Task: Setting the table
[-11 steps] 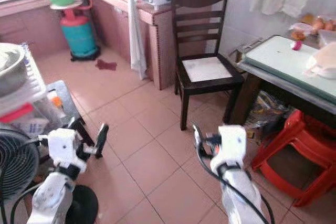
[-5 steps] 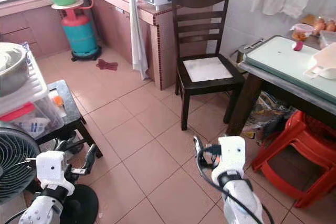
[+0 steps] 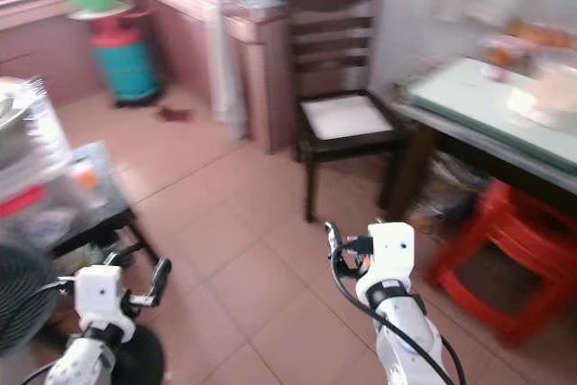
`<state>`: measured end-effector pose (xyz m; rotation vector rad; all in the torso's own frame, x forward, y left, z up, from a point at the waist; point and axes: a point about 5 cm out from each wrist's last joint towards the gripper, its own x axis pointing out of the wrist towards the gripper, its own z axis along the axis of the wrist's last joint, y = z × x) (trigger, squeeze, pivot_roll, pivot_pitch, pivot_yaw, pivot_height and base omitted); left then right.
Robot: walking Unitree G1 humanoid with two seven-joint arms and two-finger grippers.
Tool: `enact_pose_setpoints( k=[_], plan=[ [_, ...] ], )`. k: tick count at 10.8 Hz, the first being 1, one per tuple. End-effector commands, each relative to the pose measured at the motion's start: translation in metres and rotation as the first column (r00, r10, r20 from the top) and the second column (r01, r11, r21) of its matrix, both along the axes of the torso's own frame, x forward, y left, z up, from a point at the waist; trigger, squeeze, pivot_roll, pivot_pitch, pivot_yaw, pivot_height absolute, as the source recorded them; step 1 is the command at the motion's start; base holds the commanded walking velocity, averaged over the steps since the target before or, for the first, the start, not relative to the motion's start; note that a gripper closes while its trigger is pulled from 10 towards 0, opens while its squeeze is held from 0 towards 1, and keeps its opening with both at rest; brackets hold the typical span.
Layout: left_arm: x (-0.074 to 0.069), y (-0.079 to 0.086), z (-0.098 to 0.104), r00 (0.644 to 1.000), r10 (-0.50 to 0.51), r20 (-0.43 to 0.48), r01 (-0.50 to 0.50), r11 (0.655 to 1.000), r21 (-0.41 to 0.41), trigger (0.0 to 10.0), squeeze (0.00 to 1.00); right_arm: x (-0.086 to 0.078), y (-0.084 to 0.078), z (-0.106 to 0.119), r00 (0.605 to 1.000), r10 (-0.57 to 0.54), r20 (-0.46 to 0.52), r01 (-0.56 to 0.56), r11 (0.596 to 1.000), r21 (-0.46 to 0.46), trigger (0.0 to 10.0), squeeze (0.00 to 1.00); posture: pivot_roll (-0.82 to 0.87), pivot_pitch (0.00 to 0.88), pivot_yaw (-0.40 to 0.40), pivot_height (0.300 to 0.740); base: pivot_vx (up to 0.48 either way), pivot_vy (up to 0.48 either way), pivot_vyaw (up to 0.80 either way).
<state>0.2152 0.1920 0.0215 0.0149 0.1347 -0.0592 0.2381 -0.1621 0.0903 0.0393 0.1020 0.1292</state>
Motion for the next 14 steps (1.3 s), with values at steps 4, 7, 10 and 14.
enact_pose_setpoints(
  k=[4,7,10,14],
  plan=[
    [0.013,-0.009,0.014,0.998,-0.048,0.038,0.047,0.998,0.029,10.0,0.00,0.000,-0.004,0.002,0.999,-0.031,-0.009,0.031,1.000,0.005,10.0,0.00,-0.08,0.022,0.050,0.740,0.000,0.000,-0.80],
    [0.015,-0.017,0.024,0.996,-0.065,0.061,0.065,0.998,-0.001,10.0,0.00,0.003,-0.001,0.003,1.000,-0.026,-0.003,0.026,1.000,0.004,10.0,0.00,-0.08,0.018,0.046,0.740,0.000,0.000,-0.80],
    [0.013,-0.023,0.031,0.993,-0.096,0.070,0.097,0.995,-0.011,10.0,0.00,0.006,0.001,0.003,1.000,-0.015,0.001,0.015,1.000,0.004,10.0,0.00,-0.07,0.015,0.046,0.740,0.090,0.000,-0.79],
    [0.011,-0.025,0.035,0.991,-0.119,0.061,0.120,0.993,-0.008,10.0,0.00,0.006,0.003,0.002,1.000,-0.011,-0.006,0.011,1.000,0.007,10.0,0.00,-0.07,0.020,0.052,0.740,0.307,0.000,-0.76]
  ],
)
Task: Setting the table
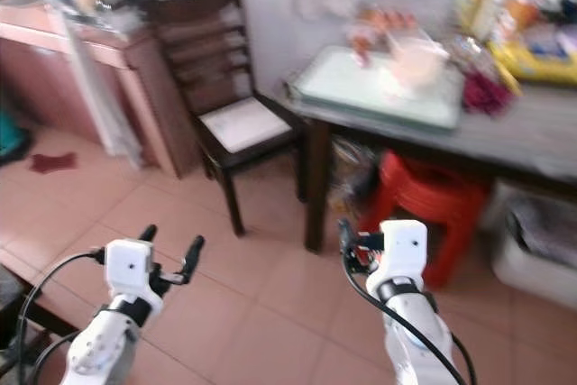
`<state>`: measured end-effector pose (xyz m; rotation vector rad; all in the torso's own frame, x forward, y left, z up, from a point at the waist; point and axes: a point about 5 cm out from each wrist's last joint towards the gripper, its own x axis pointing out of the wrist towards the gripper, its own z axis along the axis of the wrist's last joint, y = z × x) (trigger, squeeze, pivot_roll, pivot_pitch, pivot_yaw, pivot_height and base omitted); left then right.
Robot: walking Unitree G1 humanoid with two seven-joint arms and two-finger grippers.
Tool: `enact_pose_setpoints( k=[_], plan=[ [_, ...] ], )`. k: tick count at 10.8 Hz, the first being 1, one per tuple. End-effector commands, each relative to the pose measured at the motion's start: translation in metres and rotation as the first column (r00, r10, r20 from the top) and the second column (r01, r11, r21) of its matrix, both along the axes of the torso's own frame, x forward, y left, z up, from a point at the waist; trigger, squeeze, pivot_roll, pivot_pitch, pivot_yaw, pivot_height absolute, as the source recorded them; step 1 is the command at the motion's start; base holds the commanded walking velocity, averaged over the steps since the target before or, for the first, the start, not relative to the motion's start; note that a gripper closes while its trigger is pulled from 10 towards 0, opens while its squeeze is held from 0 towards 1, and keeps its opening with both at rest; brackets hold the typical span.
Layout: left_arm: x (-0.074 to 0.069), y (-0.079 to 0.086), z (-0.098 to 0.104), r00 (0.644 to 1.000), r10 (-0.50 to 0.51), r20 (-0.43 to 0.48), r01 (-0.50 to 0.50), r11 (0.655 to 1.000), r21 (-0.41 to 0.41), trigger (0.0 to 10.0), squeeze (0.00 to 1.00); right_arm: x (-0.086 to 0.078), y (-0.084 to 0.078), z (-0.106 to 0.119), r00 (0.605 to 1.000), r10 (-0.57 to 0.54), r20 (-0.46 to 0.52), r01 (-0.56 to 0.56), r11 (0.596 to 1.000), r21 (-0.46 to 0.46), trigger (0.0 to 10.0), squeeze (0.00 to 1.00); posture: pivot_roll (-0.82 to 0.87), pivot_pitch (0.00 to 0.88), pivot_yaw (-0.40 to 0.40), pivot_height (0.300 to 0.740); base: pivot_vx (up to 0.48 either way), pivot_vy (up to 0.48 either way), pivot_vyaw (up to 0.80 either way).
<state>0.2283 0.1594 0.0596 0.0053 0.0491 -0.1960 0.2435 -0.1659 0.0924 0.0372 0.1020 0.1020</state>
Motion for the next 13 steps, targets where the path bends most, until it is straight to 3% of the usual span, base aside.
enact_pose_setpoints(
  k=[1,5,13],
  plan=[
    [-0.001,0.007,-0.002,1.000,0.009,-0.025,-0.008,1.000,0.013,10.0,0.00,0.000,0.006,0.000,1.000,0.010,-0.005,-0.010,1.000,0.010,10.0,0.00,-0.08,0.021,0.058,0.740,0.319,0.000,-0.80],
    [-0.003,0.006,-0.004,0.999,-0.014,-0.042,0.015,1.000,0.025,10.0,0.00,-0.001,0.007,-0.002,1.000,0.006,-0.006,-0.006,1.000,0.018,10.0,0.00,-0.08,0.020,0.059,0.740,0.311,0.000,-0.73],
    [-0.005,0.016,-0.009,0.998,0.034,-0.060,-0.027,0.994,0.104,10.0,0.00,0.001,0.011,-0.003,1.000,0.014,-0.007,-0.014,1.000,0.027,10.0,0.00,-0.07,0.025,0.068,0.740,0.000,0.000,0.00]
  ],
)
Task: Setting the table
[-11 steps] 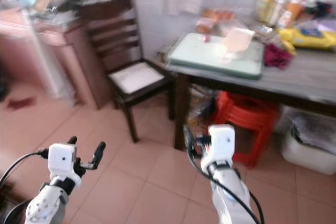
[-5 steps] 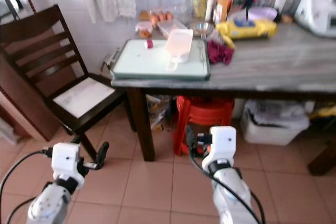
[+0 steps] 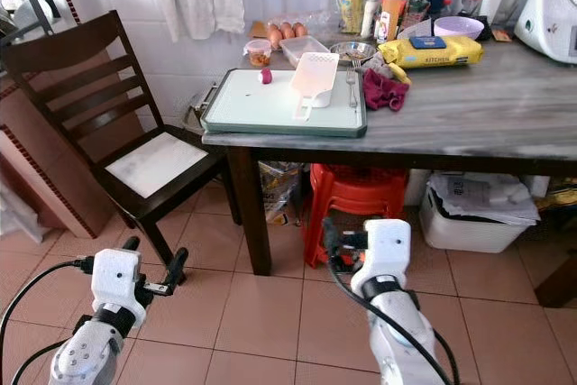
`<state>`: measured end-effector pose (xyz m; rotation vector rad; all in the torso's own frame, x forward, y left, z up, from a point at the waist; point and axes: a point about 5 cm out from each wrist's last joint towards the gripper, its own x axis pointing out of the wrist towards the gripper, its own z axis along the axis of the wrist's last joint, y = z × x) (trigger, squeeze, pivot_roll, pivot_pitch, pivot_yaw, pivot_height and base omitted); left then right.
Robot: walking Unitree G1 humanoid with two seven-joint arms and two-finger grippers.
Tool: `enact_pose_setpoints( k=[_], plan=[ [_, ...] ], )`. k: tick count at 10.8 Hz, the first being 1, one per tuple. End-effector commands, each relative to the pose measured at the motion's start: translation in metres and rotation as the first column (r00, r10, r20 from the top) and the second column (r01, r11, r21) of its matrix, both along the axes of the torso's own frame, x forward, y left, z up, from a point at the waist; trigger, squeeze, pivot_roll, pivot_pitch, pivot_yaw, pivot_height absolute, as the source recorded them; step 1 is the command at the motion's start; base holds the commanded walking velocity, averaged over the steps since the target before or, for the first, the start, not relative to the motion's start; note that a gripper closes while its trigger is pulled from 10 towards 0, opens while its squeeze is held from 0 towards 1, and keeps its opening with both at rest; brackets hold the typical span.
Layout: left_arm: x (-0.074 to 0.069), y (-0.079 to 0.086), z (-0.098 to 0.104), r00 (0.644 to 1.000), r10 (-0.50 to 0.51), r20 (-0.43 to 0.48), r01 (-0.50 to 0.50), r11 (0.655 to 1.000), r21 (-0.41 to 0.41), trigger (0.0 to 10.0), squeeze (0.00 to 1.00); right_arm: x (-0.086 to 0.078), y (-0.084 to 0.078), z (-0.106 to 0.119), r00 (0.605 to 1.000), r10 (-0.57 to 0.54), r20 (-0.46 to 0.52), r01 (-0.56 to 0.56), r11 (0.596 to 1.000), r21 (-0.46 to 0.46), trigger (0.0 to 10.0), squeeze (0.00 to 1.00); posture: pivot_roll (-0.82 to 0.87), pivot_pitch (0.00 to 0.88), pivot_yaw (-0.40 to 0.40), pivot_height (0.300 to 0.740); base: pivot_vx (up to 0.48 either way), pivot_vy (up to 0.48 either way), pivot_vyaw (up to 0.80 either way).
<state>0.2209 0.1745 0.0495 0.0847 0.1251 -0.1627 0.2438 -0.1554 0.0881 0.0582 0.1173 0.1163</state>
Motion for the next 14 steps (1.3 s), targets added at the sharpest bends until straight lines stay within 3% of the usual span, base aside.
enact_pose_setpoints(
  k=[1,14],
  plan=[
    [0.0026,0.0015,0.0008,1.000,-0.009,0.004,0.009,1.000,0.024,10.0,0.00,-0.0008,-0.0004,0.0007,1.000,-0.006,0.006,0.006,1.000,0.008,10.0,0.00,-0.07,0.024,0.070,0.740,0.000,0.000,0.00],
    [0.0061,0.0056,-0.0075,1.000,-0.021,-0.015,0.021,0.998,0.059,10.0,0.00,-0.0030,-0.0029,-0.0036,0.999,-0.033,-0.011,0.033,0.999,0.027,10.0,0.00,-0.08,0.027,0.080,0.740,0.000,0.000,0.00]
  ],
)
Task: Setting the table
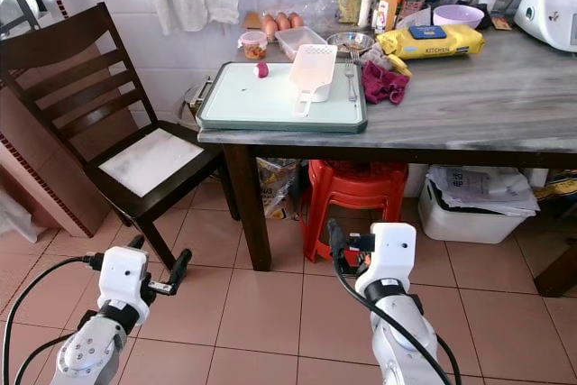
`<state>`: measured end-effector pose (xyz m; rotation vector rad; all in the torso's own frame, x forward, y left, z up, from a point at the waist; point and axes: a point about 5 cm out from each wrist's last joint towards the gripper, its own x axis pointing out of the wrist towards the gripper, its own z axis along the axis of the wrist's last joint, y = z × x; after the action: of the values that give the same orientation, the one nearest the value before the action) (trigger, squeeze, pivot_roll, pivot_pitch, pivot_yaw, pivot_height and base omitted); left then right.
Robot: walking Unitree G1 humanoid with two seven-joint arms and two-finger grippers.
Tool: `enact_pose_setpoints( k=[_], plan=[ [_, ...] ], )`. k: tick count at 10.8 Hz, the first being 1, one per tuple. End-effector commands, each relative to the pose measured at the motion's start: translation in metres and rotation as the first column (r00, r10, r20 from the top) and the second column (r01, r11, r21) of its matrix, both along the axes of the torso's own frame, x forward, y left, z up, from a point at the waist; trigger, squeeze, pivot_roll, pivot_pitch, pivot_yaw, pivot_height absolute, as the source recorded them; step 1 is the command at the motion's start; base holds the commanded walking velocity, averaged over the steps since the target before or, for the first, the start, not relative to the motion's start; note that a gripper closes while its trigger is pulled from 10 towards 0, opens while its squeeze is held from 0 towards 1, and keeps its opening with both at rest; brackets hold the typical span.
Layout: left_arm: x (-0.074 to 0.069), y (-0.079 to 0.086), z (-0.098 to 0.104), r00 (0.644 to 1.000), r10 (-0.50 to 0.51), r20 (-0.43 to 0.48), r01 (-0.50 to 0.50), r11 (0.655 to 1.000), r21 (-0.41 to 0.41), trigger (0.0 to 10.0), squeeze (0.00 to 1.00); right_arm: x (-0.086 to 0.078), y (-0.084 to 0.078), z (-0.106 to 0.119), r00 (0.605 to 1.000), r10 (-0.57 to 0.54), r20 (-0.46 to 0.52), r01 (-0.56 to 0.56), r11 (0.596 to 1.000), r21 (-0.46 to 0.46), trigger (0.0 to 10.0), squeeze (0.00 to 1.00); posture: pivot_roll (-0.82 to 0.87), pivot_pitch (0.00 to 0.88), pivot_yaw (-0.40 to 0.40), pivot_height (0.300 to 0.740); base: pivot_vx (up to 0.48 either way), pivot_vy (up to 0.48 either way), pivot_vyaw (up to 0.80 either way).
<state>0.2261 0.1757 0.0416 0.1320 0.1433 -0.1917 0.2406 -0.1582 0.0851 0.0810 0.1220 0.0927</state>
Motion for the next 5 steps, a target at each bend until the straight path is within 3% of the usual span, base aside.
enact_pose_setpoints(
  k=[1,5],
  plan=[
    [0.0018,0.0052,0.0011,1.000,-0.003,0.005,0.003,1.000,0.007,10.0,0.00,0.0001,0.0001,-0.0007,1.000,-0.008,-0.004,0.008,1.000,0.005,10.0,0.00,-0.08,0.027,0.080,0.740,0.000,0.000,0.00],
    [0.0008,0.0065,0.0034,1.000,-0.013,0.011,0.013,1.000,-0.008,10.0,0.00,-0.0008,0.0007,-0.0019,1.000,-0.010,-0.007,0.010,1.000,0.006,10.0,0.00,-0.08,0.032,0.085,0.740,0.000,0.000,0.00]
  ],
)
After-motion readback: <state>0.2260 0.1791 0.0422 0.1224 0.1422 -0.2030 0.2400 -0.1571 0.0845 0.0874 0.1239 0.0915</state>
